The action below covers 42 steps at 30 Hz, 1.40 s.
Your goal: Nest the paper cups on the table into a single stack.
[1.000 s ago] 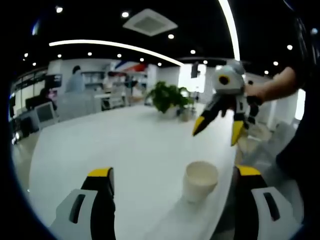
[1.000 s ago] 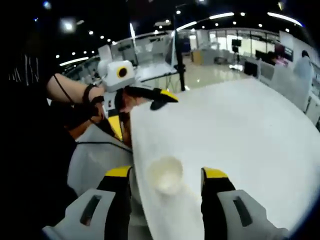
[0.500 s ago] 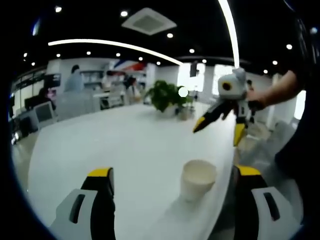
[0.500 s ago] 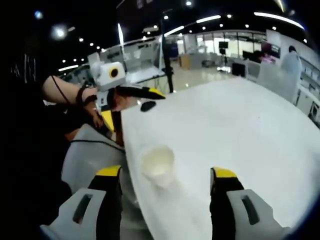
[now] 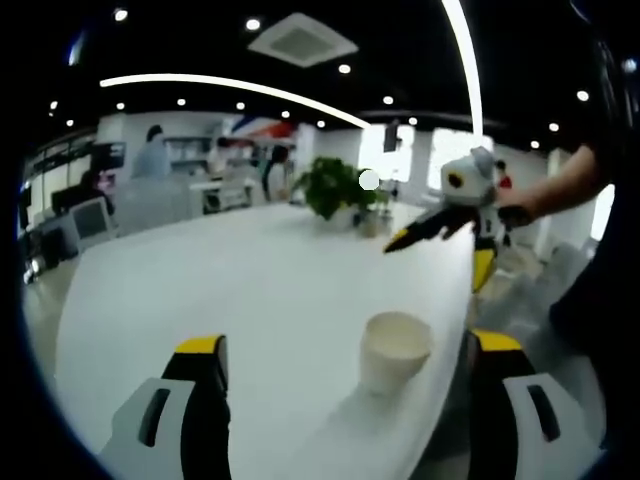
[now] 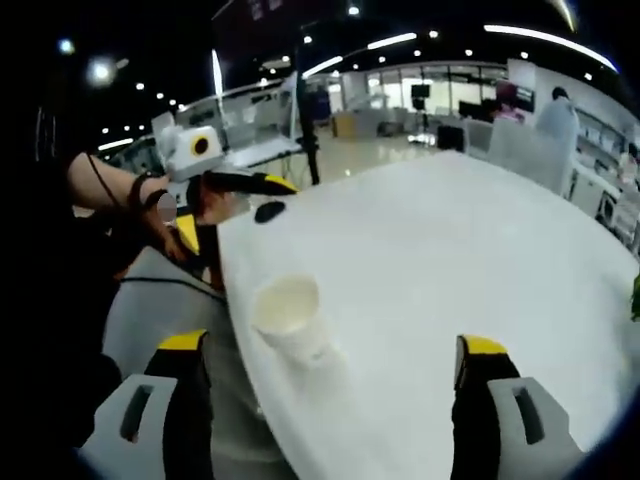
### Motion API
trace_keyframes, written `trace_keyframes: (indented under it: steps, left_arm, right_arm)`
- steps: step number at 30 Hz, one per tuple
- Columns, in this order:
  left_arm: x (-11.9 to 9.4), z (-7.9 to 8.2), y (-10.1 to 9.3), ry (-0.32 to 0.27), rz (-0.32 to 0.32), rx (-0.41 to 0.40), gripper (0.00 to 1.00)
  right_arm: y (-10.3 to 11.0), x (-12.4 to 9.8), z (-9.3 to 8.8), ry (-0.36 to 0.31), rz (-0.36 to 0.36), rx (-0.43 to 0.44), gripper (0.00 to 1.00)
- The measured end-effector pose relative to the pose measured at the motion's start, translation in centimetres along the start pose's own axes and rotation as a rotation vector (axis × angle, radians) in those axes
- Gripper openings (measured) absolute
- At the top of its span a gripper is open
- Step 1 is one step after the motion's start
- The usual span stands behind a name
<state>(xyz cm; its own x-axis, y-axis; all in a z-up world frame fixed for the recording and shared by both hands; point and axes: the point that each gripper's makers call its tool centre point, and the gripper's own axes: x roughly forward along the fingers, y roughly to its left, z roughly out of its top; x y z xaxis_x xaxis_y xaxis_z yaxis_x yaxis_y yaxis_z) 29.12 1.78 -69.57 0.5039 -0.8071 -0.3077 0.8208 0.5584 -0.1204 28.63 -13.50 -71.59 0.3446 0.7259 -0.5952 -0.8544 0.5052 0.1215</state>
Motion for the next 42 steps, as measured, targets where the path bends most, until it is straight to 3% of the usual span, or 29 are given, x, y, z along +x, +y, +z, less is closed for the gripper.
trace_keyframes:
  steps: [8, 15, 21, 29, 42]
  left_arm:
    - [-0.2, -0.3, 0.0, 0.008, 0.005, 0.013, 0.98]
    - [-0.6, -0.6, 0.1, 0.015, 0.020, 0.027, 0.98]
    - [-1.1, -1.1, 0.7, 0.014, 0.046, 0.016, 0.98]
    - [-1.1, -1.2, 0.7, 0.019, 0.047, 0.016, 0.98]
    - [0.1, -3.3, 0.0, 0.062, 0.012, 0.016, 0.98]
  right_arm:
    - [0.0, 0.2, -0.1, -0.008, -0.001, -0.054, 1.00]
    - [0.1, 0.2, -1.4, -0.028, -0.008, -0.083, 1.00]
    - [-0.7, -0.7, -2.3, -0.103, -0.061, -0.030, 1.00]
    - [-1.3, -1.6, -3.2, -0.116, -0.099, -0.005, 1.00]
    - [0.4, 0.9, -4.7, -0.078, -0.021, -0.049, 1.00]
